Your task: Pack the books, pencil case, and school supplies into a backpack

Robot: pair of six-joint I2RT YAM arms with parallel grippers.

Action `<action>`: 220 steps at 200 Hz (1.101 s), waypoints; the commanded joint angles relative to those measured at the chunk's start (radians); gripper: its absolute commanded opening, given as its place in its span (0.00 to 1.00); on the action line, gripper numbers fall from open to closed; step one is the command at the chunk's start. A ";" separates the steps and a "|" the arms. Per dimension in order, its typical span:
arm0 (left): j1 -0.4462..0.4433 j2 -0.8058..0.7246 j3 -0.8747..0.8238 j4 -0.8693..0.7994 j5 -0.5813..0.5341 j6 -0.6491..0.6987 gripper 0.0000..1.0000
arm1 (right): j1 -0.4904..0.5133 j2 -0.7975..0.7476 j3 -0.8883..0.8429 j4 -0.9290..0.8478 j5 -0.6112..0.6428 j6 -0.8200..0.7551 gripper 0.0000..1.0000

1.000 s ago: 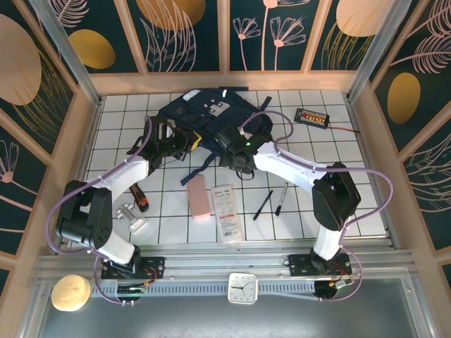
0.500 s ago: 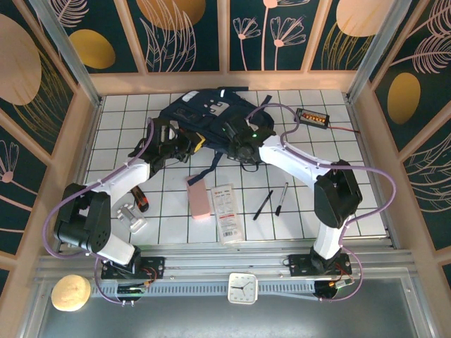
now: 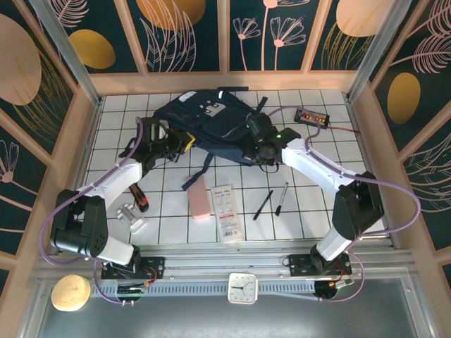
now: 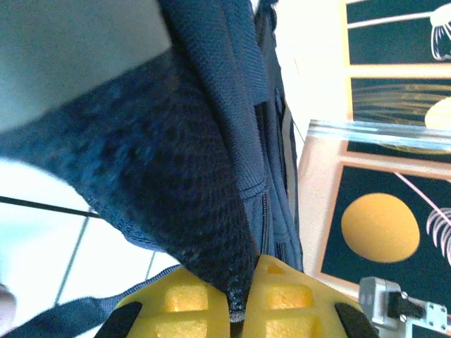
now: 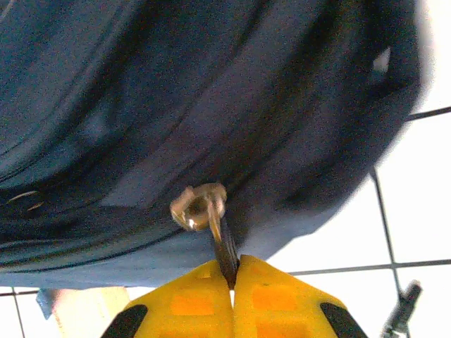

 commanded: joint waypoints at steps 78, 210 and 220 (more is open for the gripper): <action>0.279 -0.018 0.067 -0.174 0.025 0.271 0.00 | -0.132 -0.030 -0.092 0.089 -0.182 -0.215 0.00; 0.278 -0.015 0.045 -0.133 0.077 0.237 0.00 | 0.031 0.231 0.033 0.265 -0.516 -0.530 0.66; 0.277 -0.014 0.045 -0.133 0.078 0.238 0.00 | 0.030 0.240 0.029 0.277 -0.521 -0.535 0.65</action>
